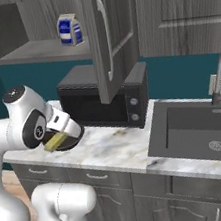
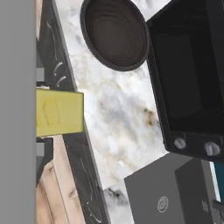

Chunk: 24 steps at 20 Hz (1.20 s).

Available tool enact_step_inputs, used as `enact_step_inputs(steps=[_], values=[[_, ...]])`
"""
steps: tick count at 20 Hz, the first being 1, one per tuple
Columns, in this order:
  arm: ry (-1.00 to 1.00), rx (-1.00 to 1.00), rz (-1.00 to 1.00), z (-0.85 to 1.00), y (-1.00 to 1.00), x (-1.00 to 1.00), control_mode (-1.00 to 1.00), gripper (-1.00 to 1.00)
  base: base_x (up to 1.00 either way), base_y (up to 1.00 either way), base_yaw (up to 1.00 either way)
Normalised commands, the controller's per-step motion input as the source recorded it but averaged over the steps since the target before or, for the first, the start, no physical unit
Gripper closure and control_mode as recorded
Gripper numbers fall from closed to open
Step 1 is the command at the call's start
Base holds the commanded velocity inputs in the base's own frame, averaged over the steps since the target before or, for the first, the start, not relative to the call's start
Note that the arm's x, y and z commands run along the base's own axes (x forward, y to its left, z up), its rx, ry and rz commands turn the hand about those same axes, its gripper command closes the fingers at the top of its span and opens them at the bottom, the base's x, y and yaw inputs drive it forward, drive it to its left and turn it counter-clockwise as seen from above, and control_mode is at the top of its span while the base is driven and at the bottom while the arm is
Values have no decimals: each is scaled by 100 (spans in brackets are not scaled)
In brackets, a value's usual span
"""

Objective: Pick the egg and butter from the fridge and place them by the bowl for mixing.

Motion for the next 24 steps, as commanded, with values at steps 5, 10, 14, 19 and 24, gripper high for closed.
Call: enact_step_inputs(steps=[5,10,14,19,24], values=[[4,0,1,-45,-31,20,-100,100,0,0,0],[5,0,1,-45,-21,39,-100,100,0,0,0],[3,0,0,-27,-23,47,-100,100,0,0,0],[2,0,0,-25,-5,59,-100,100,0,0,0],[4,1,0,-29,0,69,-100,100,0,0,0]])
